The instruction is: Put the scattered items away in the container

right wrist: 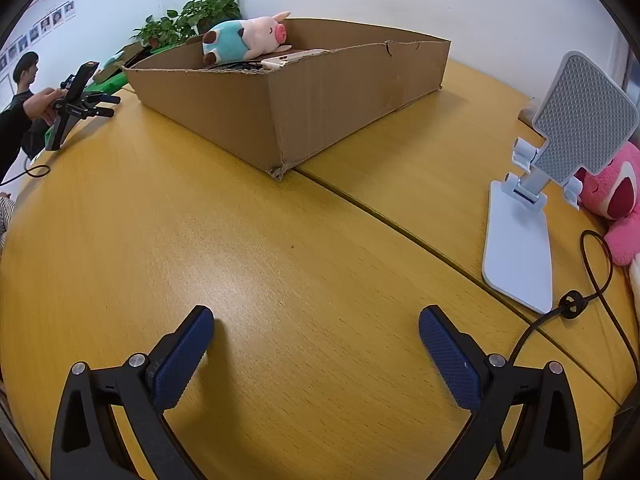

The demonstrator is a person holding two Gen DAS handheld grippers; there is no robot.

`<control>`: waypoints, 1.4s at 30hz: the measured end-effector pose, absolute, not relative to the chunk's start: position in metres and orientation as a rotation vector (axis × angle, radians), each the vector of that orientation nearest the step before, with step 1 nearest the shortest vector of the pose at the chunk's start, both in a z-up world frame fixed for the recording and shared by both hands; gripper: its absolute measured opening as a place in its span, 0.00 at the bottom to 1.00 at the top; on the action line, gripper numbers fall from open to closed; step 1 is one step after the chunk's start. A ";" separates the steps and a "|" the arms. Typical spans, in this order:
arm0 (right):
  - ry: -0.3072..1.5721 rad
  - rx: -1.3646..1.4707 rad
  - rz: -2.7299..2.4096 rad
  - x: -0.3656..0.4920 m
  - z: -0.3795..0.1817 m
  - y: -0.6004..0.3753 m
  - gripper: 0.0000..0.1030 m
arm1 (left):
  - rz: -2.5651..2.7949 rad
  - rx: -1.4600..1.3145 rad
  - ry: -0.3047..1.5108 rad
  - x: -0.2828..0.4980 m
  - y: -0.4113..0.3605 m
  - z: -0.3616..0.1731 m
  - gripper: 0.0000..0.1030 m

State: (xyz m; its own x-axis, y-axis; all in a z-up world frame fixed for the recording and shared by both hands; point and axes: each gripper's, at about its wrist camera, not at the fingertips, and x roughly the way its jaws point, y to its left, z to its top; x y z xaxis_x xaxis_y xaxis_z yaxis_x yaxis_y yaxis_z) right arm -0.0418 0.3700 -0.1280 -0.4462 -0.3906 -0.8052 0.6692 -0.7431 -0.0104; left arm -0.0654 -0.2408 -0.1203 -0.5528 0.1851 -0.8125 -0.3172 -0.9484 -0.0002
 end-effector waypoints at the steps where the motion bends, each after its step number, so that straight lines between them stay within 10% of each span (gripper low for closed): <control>1: 0.439 1.103 -2.194 -0.042 -0.128 0.370 1.00 | 2.532 -1.300 0.212 -0.066 -0.242 -0.120 1.00; 42: 0.442 1.106 -2.196 -0.042 -0.129 0.370 1.00 | 2.527 -1.292 0.218 -0.068 -0.248 -0.122 1.00</control>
State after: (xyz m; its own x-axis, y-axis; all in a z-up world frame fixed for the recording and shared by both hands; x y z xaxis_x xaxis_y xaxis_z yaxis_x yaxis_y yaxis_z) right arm -0.0423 0.3696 -0.1293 -0.4472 -0.3866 -0.8066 0.6685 -0.7436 -0.0142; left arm -0.0677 -0.2484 -0.1223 -0.5540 0.1899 -0.8106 -0.3261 -0.9453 0.0014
